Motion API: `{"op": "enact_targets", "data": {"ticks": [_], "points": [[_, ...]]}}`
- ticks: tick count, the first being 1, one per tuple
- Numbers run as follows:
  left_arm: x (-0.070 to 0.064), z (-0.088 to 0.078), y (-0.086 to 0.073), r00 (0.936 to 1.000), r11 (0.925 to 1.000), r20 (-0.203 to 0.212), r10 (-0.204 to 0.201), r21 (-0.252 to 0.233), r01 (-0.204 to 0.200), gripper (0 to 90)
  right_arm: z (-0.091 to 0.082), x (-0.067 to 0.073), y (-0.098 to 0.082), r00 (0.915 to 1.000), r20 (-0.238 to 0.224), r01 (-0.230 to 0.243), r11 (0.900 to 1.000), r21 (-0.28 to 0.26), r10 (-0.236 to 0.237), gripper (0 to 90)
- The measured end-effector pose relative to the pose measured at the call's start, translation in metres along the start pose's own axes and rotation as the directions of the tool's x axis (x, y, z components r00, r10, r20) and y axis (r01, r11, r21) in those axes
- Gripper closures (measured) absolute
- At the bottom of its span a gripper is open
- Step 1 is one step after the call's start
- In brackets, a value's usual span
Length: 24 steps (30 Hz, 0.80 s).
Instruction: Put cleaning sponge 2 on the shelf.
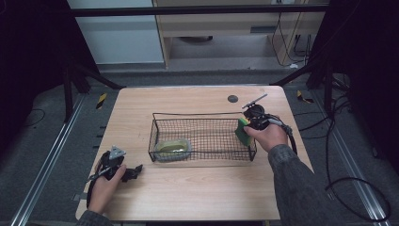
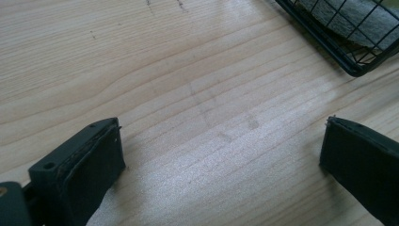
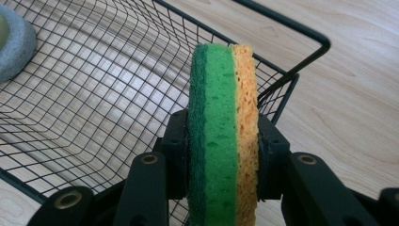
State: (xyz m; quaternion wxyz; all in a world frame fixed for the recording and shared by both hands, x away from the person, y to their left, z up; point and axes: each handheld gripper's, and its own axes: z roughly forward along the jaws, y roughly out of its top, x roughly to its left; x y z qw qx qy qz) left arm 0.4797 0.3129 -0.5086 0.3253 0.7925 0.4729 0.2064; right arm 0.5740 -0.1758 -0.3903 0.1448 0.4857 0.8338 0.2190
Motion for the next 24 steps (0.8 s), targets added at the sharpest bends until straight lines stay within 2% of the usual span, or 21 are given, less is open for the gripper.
{"op": "enact_targets", "data": {"ticks": [24], "points": [[0.0,0.0,0.0,1.0,1.0,0.001,0.001,0.0,-0.001,0.0,0.019,0.007,0.001,0.9994,0.022,0.027,0.999,0.033,-0.028,63.6]]}}
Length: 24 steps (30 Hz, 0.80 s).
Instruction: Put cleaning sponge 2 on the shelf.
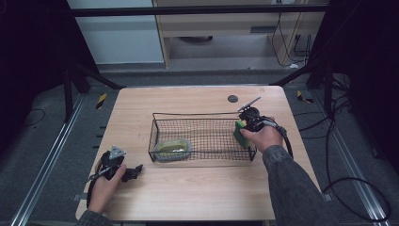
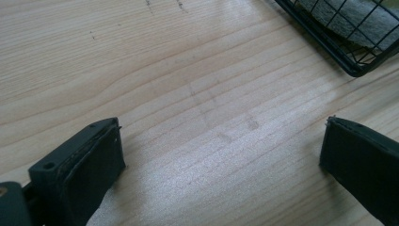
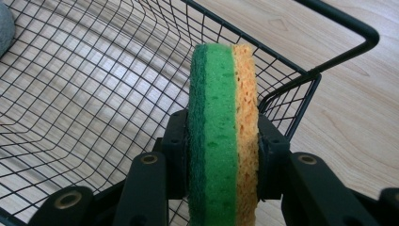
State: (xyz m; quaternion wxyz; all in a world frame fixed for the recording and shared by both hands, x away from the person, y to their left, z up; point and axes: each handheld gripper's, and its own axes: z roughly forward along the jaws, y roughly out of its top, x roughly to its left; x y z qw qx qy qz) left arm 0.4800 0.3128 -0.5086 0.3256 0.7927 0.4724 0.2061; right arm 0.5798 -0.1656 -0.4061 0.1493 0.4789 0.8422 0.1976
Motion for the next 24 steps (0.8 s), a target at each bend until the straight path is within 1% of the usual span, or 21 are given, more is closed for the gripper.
{"op": "enact_targets", "data": {"ticks": [5,9,10,16,20,24], "points": [[0.0003,0.0,0.0001,1.0,1.0,0.0,0.004,0.0,-0.004,0.0,0.0018,0.0007,-0.0003,1.0,0.002,-0.007,1.0,0.003,0.007,63.6],[0.0003,0.0,0.0001,1.0,1.0,0.0,0.004,0.0,-0.004,0.0,0.0033,0.0007,0.0009,1.0,0.006,-0.002,1.0,-0.005,0.002,63.6],[0.0002,0.0,0.0001,1.0,1.0,0.0,0.004,0.0,-0.004,0.0,0.0033,0.001,0.0014,1.0,0.006,-0.008,1.0,-0.003,0.008,63.6],[0.0003,0.0001,0.0002,1.0,1.0,0.0,0.004,0.0,-0.004,0.0,0.0043,0.0015,0.0046,0.9999,0.016,-0.001,1.0,-0.007,0.001,63.6],[0.0003,0.0001,0.0002,1.0,1.0,0.0,0.004,0.0,-0.004,0.0,0.0057,0.0022,0.0059,0.9998,0.019,-0.009,1.0,-0.003,0.009,63.5],[0.0003,0.0002,0.0003,1.0,1.0,0.0,0.004,0.0,-0.004,0.0,0.0073,0.0033,0.0064,0.9999,0.014,0.004,1.0,0.0,-0.004,62.6]]}}
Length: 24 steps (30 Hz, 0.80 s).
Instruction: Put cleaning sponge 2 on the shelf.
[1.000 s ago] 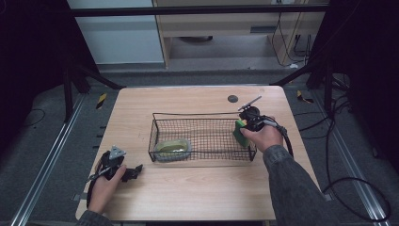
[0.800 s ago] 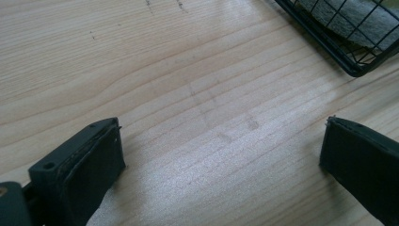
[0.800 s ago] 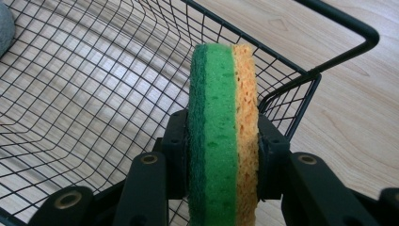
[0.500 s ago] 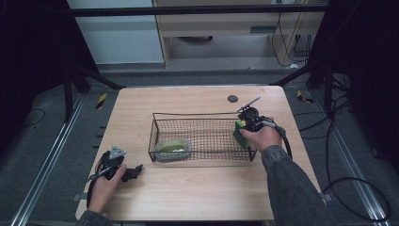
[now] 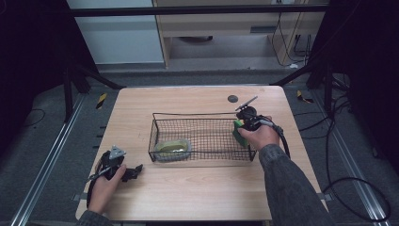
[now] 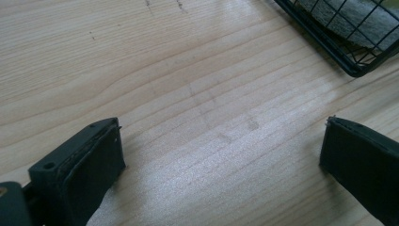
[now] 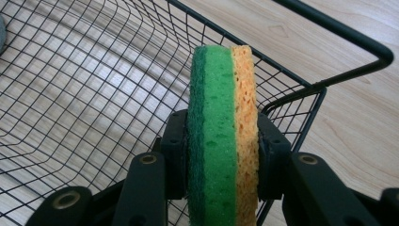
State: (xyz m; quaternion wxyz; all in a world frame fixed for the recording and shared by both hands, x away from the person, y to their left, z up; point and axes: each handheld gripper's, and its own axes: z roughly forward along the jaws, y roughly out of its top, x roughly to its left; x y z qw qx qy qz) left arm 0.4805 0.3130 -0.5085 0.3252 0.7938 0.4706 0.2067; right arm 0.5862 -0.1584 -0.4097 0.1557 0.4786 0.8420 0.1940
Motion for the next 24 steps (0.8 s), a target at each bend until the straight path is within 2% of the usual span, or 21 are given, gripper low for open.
{"op": "enact_targets", "data": {"ticks": [24], "points": [[0.0,0.0,0.0,1.0,1.0,0.001,-0.002,0.001,0.002,0.0,-0.005,0.012,0.005,0.9998,-0.02,0.004,1.0,-0.009,-0.004,52.8]]}}
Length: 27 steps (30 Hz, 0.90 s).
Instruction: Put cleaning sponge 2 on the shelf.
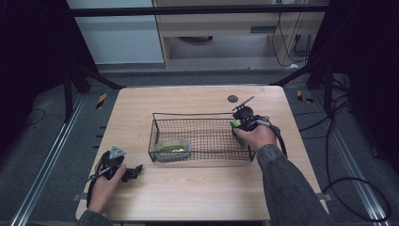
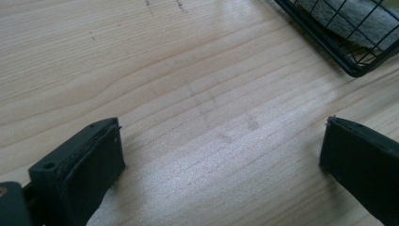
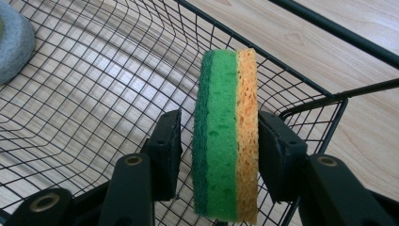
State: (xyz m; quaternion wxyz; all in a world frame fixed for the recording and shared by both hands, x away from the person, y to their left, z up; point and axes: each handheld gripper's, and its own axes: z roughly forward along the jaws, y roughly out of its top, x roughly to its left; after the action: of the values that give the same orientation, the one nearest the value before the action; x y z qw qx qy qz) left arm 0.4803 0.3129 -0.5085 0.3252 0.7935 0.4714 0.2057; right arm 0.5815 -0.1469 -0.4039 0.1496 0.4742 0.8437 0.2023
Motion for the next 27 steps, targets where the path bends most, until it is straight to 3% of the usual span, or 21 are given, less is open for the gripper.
{"op": "enact_targets", "data": {"ticks": [14,27], "points": [[0.0,0.0,0.0,1.0,1.0,0.0,0.0,0.0,0.0,0.0,-0.002,0.009,0.0,0.999,-0.037,-0.026,1.0,-0.008,0.026,37.5],[0.0,0.0,0.0,1.0,1.0,-0.001,0.002,-0.001,-0.002,0.0,-0.005,0.017,0.001,0.9991,-0.042,-0.014,1.0,-0.02,0.013,31.7]]}}
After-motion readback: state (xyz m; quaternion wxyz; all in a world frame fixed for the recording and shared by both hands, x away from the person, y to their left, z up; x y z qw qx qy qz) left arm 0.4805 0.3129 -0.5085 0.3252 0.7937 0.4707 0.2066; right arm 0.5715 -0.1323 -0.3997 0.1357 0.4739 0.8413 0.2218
